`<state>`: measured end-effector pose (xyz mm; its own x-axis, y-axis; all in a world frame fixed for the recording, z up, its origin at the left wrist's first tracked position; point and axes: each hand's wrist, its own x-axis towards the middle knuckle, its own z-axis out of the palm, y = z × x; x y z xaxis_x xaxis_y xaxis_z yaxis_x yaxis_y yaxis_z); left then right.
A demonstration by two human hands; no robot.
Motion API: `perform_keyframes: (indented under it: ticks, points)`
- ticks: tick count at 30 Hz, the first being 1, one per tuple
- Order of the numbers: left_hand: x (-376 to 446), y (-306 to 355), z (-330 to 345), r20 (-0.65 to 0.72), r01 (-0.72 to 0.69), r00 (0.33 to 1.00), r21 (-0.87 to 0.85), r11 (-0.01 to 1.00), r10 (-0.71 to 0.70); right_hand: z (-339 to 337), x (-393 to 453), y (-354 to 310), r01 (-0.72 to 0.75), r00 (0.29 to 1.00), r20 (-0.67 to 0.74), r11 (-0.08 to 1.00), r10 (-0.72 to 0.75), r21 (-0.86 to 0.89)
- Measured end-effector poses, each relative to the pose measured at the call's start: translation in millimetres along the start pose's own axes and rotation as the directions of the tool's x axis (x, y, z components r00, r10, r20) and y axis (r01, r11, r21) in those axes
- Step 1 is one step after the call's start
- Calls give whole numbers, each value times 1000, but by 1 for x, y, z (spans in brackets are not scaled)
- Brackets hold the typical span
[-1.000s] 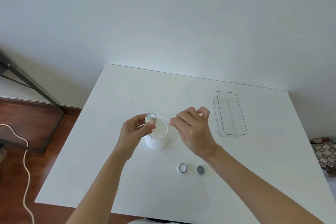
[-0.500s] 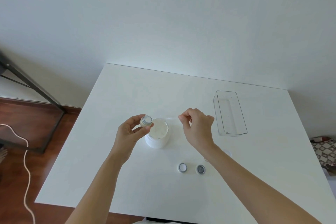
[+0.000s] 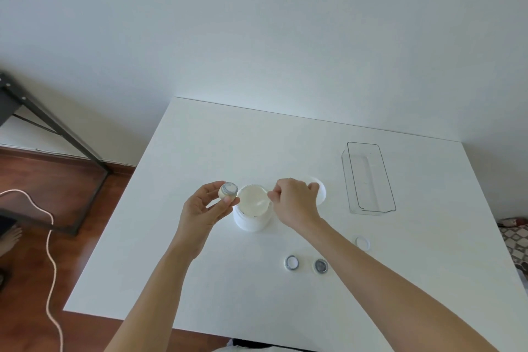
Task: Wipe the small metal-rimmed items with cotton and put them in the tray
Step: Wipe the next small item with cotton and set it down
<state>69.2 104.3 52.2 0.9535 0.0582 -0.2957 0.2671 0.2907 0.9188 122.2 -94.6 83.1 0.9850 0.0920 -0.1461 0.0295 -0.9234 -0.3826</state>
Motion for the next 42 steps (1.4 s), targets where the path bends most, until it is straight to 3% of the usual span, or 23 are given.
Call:
perform_keyframes:
  ticks: [5, 8, 11, 14, 17, 21, 26, 28, 31, 35, 39, 42]
  points:
    - [1, -2, 1, 19, 13, 1000, 59, 998, -14, -23, -4, 19, -277, 961, 63, 918, 270, 285]
    - [4, -3, 8, 38, 25, 999, 75, 997, -28, -35, -9, 29, -349, 936, 156, 789, 315, 506]
    - [6, -2, 19, 44, 26, 999, 72, 997, -30, -46, -16, 28, -319, 944, 158, 682, 290, 658]
    - [6, -1, 27, 75, 25, 997, 47, 999, -28, -52, -24, 19, -170, 974, 13, 697, 225, 696]
    - [7, -1, 31, 109, 31, 994, 34, 999, -34, -50, -32, 10, 66, 969, -231, 800, 92, 596]
    - [7, 1, 32, 134, 35, 990, 29, 999, -38, -45, -36, 4, 326, 849, -498, 918, -178, 227]
    - [5, 4, 32, 129, 32, 991, 30, 999, -35, -41, -37, 10, 492, 639, -551, 836, -537, -244]
    - [5, 5, 31, 120, 31, 992, 30, 999, -35, -40, -38, 13, 500, 577, -564, 801, -591, -329]
    - [6, 7, 30, 115, 32, 993, 22, 999, -35, -40, -38, 16, 490, 549, -579, 793, -603, -362]
    - [7, 7, 27, 116, 29, 993, 0, 1000, -29, -41, -42, 21, 477, 601, -596, 837, -533, -268]
    - [7, 7, 26, 147, 2, 989, -14, 1000, 0, -48, -44, 14, 315, 803, -555, 945, -216, 89]
    - [8, 7, 27, 164, -8, 986, 7, 1000, 7, -52, -42, 8, 143, 911, -412, 924, 17, 354]
